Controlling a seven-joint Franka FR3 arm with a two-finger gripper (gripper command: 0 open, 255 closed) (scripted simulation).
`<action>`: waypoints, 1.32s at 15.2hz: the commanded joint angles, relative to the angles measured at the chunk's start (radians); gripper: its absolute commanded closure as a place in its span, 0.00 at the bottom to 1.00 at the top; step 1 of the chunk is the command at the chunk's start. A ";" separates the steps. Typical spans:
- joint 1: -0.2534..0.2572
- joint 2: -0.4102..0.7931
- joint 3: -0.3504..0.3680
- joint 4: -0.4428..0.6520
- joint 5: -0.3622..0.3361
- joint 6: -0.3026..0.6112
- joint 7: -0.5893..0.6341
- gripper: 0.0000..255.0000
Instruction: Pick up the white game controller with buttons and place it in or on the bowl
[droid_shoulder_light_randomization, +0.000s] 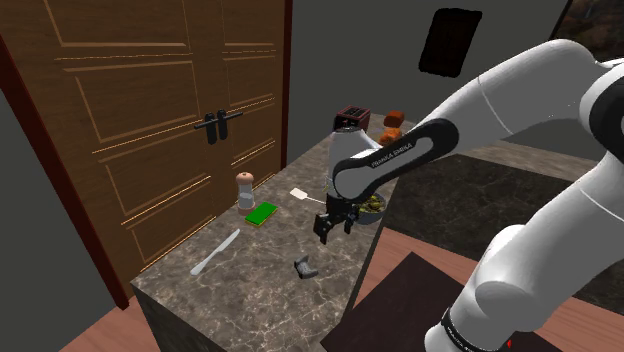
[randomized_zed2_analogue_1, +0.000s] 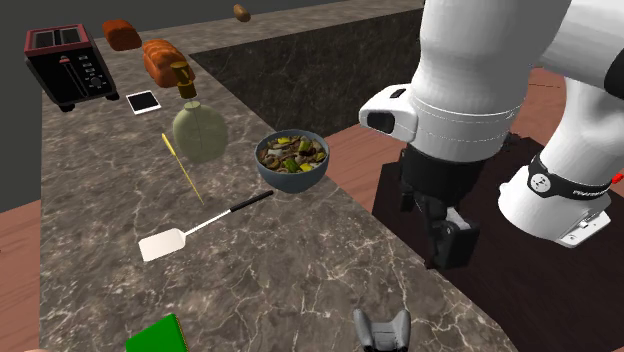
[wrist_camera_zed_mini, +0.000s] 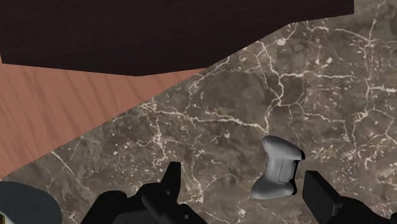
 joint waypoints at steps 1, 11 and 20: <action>0.003 0.082 0.017 0.011 -0.001 0.081 0.042 0.00; 0.015 0.374 0.035 0.087 -0.058 0.316 0.177 0.00; 0.019 0.426 0.030 0.087 -0.072 0.367 0.187 0.00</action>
